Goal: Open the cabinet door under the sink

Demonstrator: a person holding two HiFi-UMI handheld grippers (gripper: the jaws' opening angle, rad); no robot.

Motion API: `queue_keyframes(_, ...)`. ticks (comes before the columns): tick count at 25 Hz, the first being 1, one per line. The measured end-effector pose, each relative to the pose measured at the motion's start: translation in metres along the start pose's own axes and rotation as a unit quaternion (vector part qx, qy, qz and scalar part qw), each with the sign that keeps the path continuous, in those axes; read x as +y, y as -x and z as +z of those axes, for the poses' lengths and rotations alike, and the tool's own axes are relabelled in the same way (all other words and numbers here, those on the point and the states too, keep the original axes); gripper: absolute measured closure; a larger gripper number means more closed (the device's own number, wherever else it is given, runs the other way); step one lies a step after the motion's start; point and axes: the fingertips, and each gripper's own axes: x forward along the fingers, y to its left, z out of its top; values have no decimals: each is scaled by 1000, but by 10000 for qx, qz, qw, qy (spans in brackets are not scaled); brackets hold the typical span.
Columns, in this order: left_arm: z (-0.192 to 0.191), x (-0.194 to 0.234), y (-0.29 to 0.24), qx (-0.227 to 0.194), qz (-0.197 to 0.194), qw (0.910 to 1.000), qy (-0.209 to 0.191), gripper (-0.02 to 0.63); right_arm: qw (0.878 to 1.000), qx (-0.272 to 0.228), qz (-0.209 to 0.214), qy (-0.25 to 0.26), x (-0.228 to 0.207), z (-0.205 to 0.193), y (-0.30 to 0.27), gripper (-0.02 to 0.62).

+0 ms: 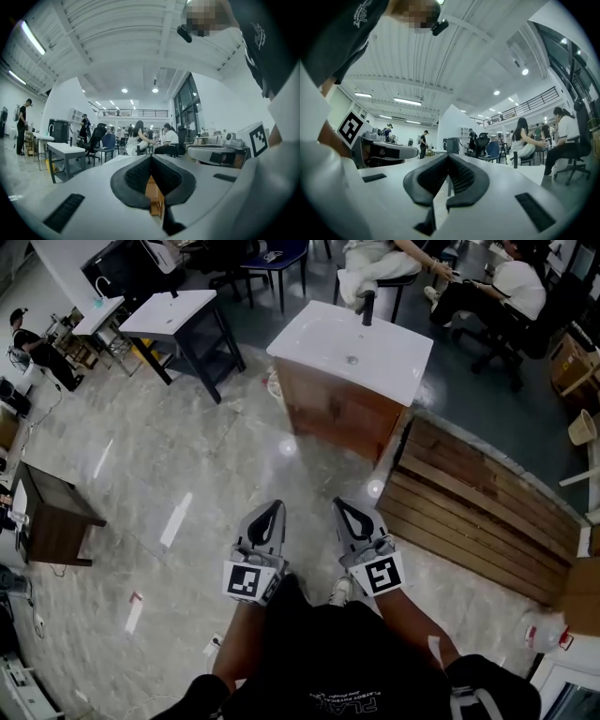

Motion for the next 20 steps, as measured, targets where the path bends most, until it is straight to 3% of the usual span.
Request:
queue_keyframes(7, -11, 27, -57, -87, -208, 9995, 214, 588, 9998, 137, 166, -6, -24, -32, -52, 577)
queue_keyframes(13, -14, 81, -112, 3, -606, 9981, -142, 588, 9991, 330, -15, 251, -49, -51, -124, 577)
queue_keyframes(20, -26, 143, -175, 68, -957, 9954, -25, 588, 9954, 792, -345, 407, -78, -94, -200, 577)
